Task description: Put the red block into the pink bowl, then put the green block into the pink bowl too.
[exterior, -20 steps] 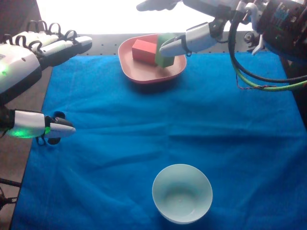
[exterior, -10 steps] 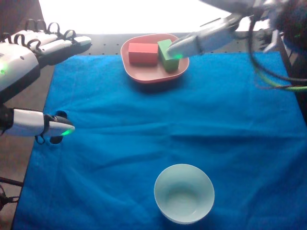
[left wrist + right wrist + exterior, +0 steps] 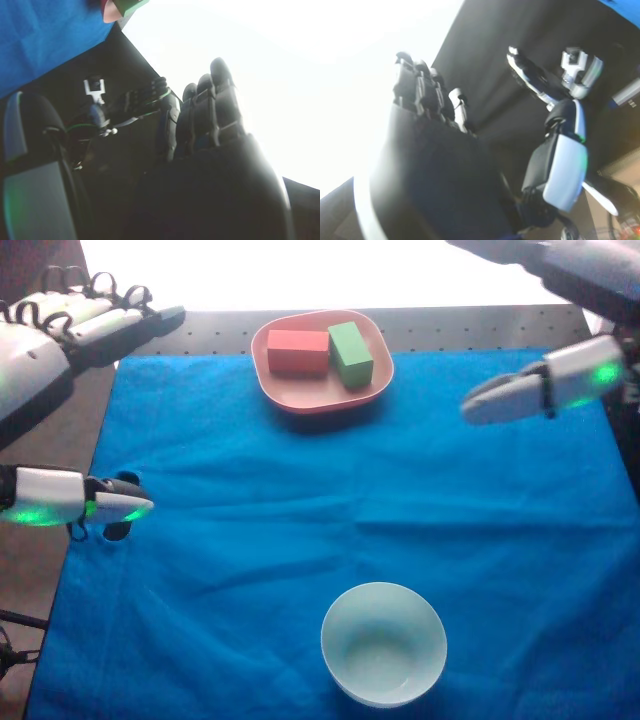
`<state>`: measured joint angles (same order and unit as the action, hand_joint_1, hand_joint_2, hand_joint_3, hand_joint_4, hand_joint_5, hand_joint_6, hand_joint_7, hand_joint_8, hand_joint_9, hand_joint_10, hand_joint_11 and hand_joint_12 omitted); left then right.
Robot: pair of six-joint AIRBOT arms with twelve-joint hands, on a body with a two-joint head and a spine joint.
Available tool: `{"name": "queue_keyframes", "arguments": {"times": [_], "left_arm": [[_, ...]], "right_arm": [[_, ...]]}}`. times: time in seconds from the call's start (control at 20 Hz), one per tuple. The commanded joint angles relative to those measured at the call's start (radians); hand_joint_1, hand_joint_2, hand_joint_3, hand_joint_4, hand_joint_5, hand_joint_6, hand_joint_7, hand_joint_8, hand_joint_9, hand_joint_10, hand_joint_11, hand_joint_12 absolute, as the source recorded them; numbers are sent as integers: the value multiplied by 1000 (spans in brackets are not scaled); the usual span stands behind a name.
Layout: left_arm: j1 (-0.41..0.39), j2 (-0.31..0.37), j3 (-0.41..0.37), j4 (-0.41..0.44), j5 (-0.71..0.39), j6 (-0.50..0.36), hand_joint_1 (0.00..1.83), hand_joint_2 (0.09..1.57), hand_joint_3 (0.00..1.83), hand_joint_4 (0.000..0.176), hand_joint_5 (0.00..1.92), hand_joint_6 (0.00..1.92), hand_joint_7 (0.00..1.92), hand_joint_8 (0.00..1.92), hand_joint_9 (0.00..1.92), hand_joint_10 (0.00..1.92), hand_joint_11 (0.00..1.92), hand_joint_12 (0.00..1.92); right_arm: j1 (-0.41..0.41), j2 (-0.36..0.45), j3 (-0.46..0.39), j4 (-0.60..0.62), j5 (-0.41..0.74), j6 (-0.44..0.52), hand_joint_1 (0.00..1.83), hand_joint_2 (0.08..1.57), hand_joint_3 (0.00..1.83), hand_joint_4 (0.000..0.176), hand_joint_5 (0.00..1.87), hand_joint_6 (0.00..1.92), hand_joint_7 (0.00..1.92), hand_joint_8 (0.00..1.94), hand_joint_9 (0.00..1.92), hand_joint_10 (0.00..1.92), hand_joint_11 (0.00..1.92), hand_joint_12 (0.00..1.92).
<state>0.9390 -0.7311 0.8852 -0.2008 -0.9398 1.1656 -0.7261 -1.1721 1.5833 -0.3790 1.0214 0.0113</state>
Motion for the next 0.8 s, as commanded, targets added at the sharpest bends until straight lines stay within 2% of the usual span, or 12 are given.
{"name": "queue_keyframes", "arguments": {"times": [0.0, 0.05, 0.1, 0.15, 0.2, 0.25, 0.4, 0.45, 0.55, 0.65, 0.7, 0.75], "left_arm": [[-6, 6, -3, 17, -153, -14, 902, 842, 0, 110, 127, 0, 65, 0, 31, 4, 0, 235], [-1, 12, -8, 19, -165, -20, 841, 846, 0, 111, 126, 0, 68, 0, 44, 4, 0, 319], [5, 17, -14, 21, -178, -21, 820, 846, 0, 112, 129, 1, 75, 1, 52, 4, 0, 390], [13, 23, -22, 22, -194, -21, 818, 846, 0, 110, 126, 1, 65, 2, 41, 4, 0, 444], [24, 30, -32, 25, -213, -21, 898, 841, 0, 79, 117, 3, 20, 6, 1, 0, 0, 48], [25, 31, -34, 25, -217, -21, 898, 841, 0, 79, 117, 3, 20, 6, 1, 0, 0, 48], [44, 40, -48, 25, -258, -22, 977, 821, 0, 98, 88, 0, 0, 0, 0, 0, 0, 0], [47, 41, -50, 25, -265, -23, 996, 826, 0, 86, 78, 0, 0, 0, 0, 0, 0, 0], [57, 45, -54, 25, -281, -37, 977, 834, 0, 98, 60, 0, 0, 0, 0, 0, 0, 0], [72, 47, -54, 22, -303, -55, 967, 840, 1, 126, 41, 0, 0, 0, 0, 0, 0, 0], [81, 47, -54, 18, -319, -62, 966, 830, 0, 125, 44, 1, 0, 0, 0, 0, 0, 0], [86, 47, -54, 14, -333, -66, 957, 822, 0, 124, 48, 3, 0, 0, 0, 0, 0, 0]], "right_arm": [[-12, 23, -14, 90, 144, 6, 848, 755, 0, 167, 38, 9, 0, 0, 0, 0, 12, 5], [-41, 46, -37, 117, 171, 0, 800, 759, 0, 174, 38, 8, 6, 2, 0, 0, 2, 0], [-78, 68, -59, 150, 200, -9, 804, 766, 0, 161, 47, 10, 13, 5, 0, 0, 0, 0], [-123, 95, -95, 192, 239, -30, 829, 780, 0, 130, 53, 11, 41, 14, 0, 0, 0, 0], [-176, 123, -133, 241, 277, -58, 861, 784, 1, 127, 69, 14, 63, 18, 1, 0, 0, 0], [-186, 127, -140, 249, 284, -62, 861, 784, 1, 127, 69, 14, 63, 18, 1, 0, 0, 0], [-276, 161, -193, 314, 341, -86, 883, 799, 6, 102, 49, 2, 24, 0, 0, 0, 0, 0], [-293, 166, -201, 327, 350, -87, 861, 777, 0, 100, 47, 1, 23, 1, 0, 0, 0, 0], [-343, 176, -220, 372, 380, -93, 864, 774, 0, 95, 37, 0, 9, 0, 0, 0, 0, 0], [-355, 176, -226, 385, 388, -93, 872, 759, 0, 129, 44, 4, 0, 0, 0, 0, 0, 0], [-356, 176, -229, 386, 392, -93, 865, 766, 0, 128, 45, 4, 0, 0, 0, 0, 0, 0], [-357, 176, -231, 386, 395, -94, 843, 756, 0, 149, 51, 5, 0, 0, 0, 0, 0, 0]]}}
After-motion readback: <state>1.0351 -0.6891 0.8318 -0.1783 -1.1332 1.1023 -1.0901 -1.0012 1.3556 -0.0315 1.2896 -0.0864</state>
